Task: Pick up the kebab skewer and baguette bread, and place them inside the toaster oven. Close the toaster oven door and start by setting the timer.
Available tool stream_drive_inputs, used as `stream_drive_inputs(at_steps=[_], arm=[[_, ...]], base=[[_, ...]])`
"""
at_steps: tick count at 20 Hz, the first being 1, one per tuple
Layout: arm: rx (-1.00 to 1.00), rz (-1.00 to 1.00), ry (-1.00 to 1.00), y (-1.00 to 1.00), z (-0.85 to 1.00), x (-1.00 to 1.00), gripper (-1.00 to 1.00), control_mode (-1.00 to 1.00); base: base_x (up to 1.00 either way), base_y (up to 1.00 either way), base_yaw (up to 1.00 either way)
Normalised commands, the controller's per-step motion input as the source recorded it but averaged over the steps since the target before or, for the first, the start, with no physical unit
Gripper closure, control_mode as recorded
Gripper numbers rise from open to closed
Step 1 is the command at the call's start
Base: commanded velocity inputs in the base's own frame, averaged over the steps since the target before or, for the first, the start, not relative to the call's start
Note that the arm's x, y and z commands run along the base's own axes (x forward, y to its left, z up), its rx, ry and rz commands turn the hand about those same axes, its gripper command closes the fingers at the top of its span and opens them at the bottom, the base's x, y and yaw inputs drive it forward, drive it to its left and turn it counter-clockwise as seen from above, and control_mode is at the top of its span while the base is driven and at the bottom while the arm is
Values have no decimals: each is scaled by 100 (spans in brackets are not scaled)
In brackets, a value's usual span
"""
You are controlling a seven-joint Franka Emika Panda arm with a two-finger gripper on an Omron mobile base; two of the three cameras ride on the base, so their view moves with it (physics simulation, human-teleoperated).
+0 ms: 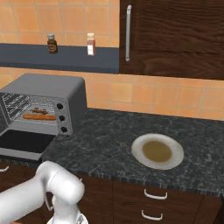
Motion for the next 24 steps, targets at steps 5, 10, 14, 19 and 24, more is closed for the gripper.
stream_drive_inputs(at_steps=[5,10,14,19,24], arm=[[6,54,31,-1,-24,15,-100,-100],[5,38,19,0,-53,-4,-100,-100],[8,27,6,-4,-27,-51,-100,-100],[9,11,2,-19,-4,-78,-100,-100],[2,4,-1,-48,-43,-16,-100,-100]], base=[[0,0,0],[0,0,0],[0,0,0],[0,0,0],[0,0,0]])
